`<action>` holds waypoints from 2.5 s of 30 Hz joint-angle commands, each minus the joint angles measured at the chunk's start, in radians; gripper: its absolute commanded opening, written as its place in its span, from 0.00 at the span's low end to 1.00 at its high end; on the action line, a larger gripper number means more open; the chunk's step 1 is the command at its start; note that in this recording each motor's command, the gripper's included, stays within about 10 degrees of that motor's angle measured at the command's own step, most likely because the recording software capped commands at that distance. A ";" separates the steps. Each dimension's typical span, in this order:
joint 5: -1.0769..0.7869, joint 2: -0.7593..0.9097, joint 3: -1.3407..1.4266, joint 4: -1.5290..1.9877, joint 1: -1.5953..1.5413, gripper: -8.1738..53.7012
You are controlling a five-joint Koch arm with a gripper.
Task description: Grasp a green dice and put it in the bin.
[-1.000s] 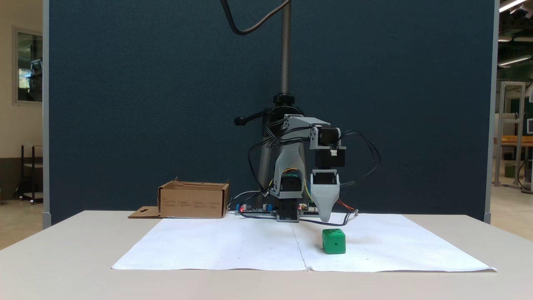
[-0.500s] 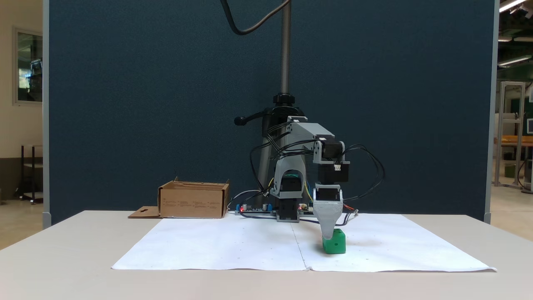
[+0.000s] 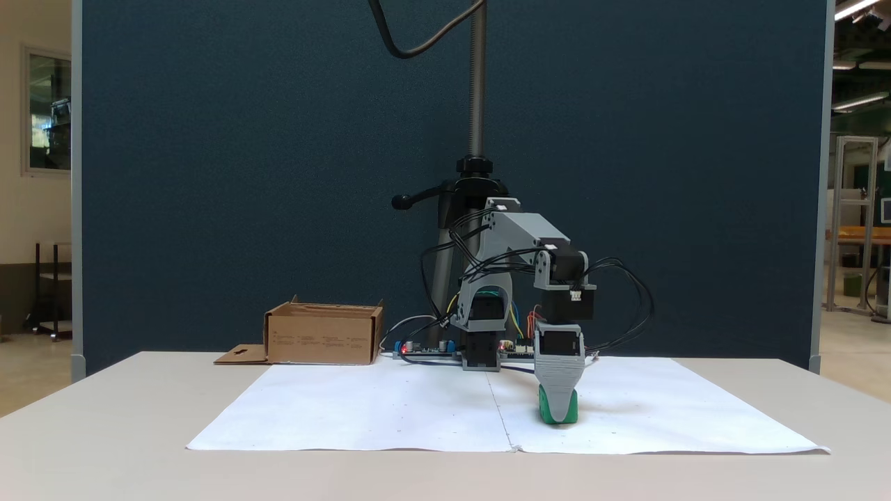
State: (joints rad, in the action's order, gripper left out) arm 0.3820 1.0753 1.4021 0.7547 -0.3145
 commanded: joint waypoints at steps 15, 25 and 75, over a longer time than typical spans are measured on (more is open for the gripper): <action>-0.023 0.112 -0.060 0.057 0.367 0.34; -0.229 0.364 -0.052 0.120 1.011 0.34; -0.451 0.650 -0.052 0.287 1.266 0.80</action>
State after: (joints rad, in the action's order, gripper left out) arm -0.1411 1.6966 1.4021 1.0247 1.0400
